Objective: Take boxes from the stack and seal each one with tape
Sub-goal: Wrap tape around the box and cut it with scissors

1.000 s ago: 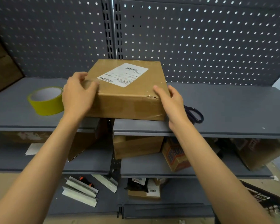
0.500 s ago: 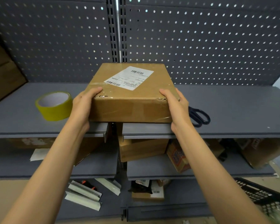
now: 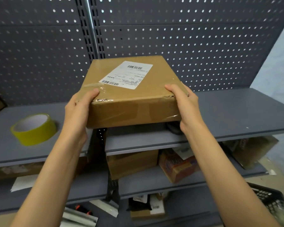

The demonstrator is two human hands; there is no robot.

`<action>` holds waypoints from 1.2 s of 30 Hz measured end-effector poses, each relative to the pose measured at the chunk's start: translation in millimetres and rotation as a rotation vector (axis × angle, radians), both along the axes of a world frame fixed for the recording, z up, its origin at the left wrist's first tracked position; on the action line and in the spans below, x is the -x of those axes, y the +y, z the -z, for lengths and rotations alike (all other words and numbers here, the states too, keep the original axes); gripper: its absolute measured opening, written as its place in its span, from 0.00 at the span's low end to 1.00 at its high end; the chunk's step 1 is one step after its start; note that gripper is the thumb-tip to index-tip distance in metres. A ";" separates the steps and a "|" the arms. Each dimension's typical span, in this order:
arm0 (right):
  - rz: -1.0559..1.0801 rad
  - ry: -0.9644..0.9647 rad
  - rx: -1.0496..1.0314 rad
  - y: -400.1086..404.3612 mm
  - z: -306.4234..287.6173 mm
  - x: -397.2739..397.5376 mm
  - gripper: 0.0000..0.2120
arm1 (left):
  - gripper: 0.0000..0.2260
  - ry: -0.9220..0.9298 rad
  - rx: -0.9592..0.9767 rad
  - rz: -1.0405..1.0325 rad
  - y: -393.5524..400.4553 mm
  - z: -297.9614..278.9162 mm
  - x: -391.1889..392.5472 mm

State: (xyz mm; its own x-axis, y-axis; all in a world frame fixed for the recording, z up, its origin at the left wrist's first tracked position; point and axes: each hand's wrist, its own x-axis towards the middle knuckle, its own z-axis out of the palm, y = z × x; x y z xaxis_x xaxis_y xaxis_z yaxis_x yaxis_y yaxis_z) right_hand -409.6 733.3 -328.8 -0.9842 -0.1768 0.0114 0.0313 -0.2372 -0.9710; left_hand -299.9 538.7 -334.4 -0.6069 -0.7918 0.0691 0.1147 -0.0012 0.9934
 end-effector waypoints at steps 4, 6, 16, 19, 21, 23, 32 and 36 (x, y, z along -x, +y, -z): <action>-0.005 0.023 -0.023 37.1 -1.3 20.3 0.15 | 0.17 -0.008 0.029 -0.001 35.5 -4.8 19.5; -0.015 0.037 -0.049 58.3 -1.3 34.5 0.15 | 0.19 -0.001 0.020 -0.013 58.7 -5.4 30.8; -0.098 0.075 -0.089 161.1 -8.0 104.6 0.13 | 0.21 0.026 -0.054 -0.087 175.5 3.6 81.1; -0.102 0.073 -0.102 181.7 -9.8 114.6 0.15 | 0.22 0.024 -0.067 -0.091 197.2 2.6 89.5; -0.107 0.080 -0.116 192.2 -9.1 119.9 0.15 | 0.23 0.025 -0.074 -0.088 206.7 1.0 94.5; -0.094 0.081 -0.125 201.2 -8.1 124.1 0.15 | 0.23 0.019 -0.073 -0.075 214.7 -0.5 99.0; -0.008 0.045 -0.131 237.2 4.9 135.8 0.19 | 0.22 0.017 -0.068 0.011 243.4 3.6 119.9; 0.015 0.023 -0.122 256.2 8.6 142.1 0.19 | 0.25 -0.022 -0.069 0.025 261.5 7.0 128.5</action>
State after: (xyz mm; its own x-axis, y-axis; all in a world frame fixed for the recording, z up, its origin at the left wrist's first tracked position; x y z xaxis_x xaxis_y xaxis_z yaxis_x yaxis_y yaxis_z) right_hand -551.7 989.5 -337.3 -0.9865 -0.1631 0.0135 0.0058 -0.1174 -0.9931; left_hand -428.4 800.2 -341.5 -0.6275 -0.7786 0.0014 0.0923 -0.0726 0.9931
